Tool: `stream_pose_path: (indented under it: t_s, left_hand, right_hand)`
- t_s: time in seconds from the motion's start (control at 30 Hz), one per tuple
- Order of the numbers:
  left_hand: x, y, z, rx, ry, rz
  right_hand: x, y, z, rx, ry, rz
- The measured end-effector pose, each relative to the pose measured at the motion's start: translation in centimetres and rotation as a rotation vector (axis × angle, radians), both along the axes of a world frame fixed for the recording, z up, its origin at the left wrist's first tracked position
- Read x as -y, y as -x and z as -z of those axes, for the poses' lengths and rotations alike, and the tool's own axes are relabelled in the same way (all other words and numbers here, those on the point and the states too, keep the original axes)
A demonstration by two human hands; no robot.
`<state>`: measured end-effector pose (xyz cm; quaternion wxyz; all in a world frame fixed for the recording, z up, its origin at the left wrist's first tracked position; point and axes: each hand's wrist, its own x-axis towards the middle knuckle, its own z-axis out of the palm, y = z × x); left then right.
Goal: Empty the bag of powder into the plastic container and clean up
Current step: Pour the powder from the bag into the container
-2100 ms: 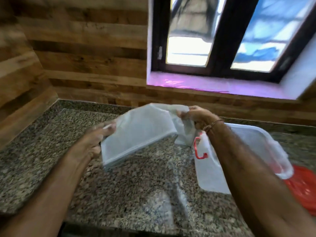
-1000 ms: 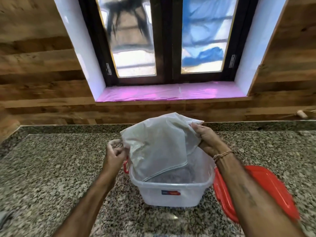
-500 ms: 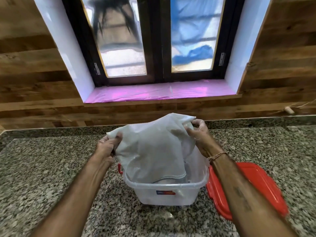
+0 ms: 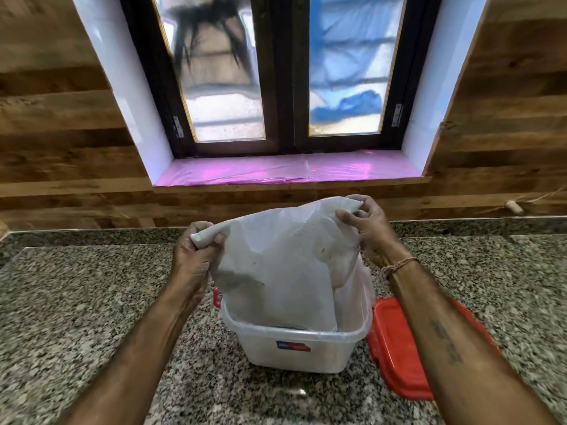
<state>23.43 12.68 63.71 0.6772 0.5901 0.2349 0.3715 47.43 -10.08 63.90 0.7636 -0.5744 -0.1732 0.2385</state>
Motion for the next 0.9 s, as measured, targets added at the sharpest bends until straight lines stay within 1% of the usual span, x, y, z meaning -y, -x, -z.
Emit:
stream_pose_path:
  t_s: [0.13, 0.3, 0.43, 0.53, 0.63, 0.7, 0.83, 0.9]
  left_hand:
    - [0.0, 0.2, -0.5, 0.005, -0.099, 0.017]
    - [-0.4, 1.0, -0.8, -0.034, -0.152, 0.064]
    - [-0.4, 2.0, -1.1, -0.064, -0.183, 0.105]
    - [-0.2, 2.4, -1.7, -0.097, -0.198, 0.128]
    - [-0.2, 2.6, -2.2, -0.15, -0.235, 0.127]
    - [-0.4, 2.7, -2.4, -0.173, -0.243, 0.133]
    - [-1.7, 2.8, -2.5, -0.202, -0.221, 0.164]
    - [-2.3, 2.7, -2.3, -0.225, -0.245, 0.155]
  right_hand:
    - [1.1, 0.1, -1.4, 0.11, 0.038, -0.037]
    - [2.0, 0.4, -3.5, 0.309, 0.18, -0.075]
    - [2.2, 1.0, -4.3, 0.477, 0.294, -0.029]
    - [2.3, 1.5, -4.6, 0.599, 0.4, 0.049]
    - [2.5, 2.6, -4.7, 0.77, 0.565, 0.222]
    - [2.7, 3.2, -4.5, 0.808, 0.615, 0.314]
    - [2.7, 4.3, -4.6, 0.88, 0.691, 0.417]
    - [2.6, 5.2, -5.0, 0.954, 0.785, 0.485]
